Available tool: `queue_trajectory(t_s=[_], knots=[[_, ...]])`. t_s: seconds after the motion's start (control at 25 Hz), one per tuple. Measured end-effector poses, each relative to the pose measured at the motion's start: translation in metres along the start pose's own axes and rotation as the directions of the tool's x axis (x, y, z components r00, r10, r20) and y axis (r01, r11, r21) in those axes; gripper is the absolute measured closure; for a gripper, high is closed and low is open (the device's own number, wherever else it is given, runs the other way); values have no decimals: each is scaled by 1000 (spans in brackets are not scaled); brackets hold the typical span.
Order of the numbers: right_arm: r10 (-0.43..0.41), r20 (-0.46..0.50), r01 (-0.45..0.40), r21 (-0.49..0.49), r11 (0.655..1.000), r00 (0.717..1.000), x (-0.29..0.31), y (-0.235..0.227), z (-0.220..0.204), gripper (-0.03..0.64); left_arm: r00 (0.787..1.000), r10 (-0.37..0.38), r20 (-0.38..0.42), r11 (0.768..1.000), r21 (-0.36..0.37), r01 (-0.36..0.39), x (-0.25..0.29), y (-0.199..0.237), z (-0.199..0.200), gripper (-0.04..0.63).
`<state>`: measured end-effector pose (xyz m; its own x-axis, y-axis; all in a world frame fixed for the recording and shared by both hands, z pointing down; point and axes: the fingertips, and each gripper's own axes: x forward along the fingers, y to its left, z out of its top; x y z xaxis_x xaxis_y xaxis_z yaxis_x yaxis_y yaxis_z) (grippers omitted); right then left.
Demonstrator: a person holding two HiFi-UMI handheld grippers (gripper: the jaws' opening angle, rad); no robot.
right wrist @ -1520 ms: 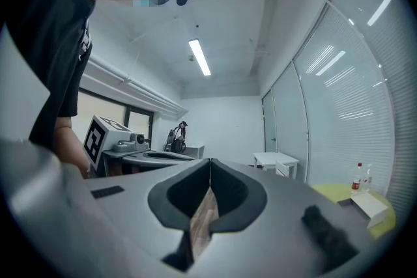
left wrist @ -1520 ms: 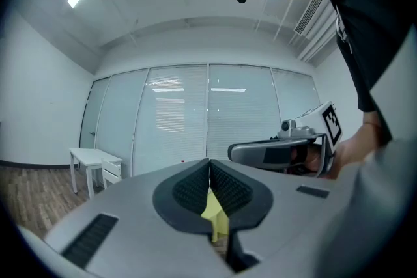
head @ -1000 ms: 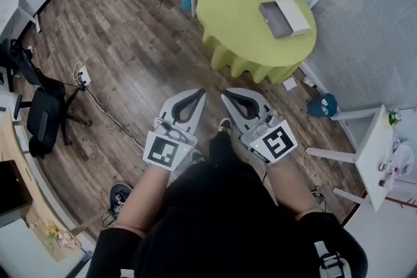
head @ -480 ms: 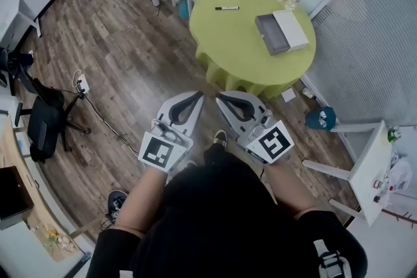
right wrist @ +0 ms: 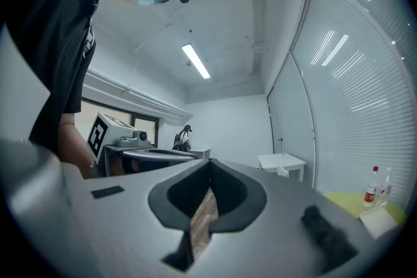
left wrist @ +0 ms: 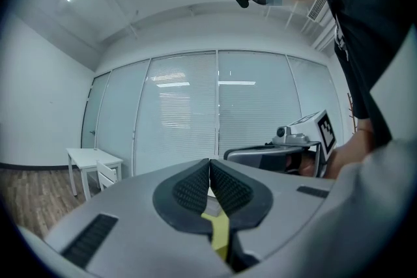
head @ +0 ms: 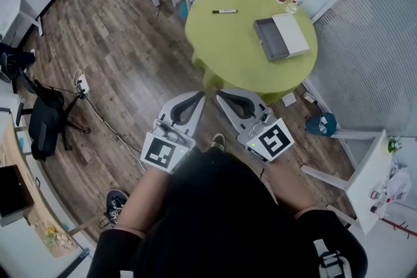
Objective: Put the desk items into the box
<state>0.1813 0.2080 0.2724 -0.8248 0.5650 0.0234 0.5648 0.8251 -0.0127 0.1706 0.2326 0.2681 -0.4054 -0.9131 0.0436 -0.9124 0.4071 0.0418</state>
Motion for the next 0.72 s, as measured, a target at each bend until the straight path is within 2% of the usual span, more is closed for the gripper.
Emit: queue_trajectory(t_s=[0.2, 0.4, 0.72], knots=[[-2, -9, 3, 17, 1000, 1000, 7, -21, -7, 598, 1000, 1, -10, 1000, 2, -1, 20, 12, -3, 583], [-18, -25, 18, 17, 1000, 1000, 30, -47, -12, 599, 1000, -10, -8, 1000, -4, 10, 40, 42, -5, 583], [-74, -44, 74, 8, 997, 996, 82, -89, -13, 600, 997, -80, -11, 997, 4, 80, 76, 102, -6, 583]])
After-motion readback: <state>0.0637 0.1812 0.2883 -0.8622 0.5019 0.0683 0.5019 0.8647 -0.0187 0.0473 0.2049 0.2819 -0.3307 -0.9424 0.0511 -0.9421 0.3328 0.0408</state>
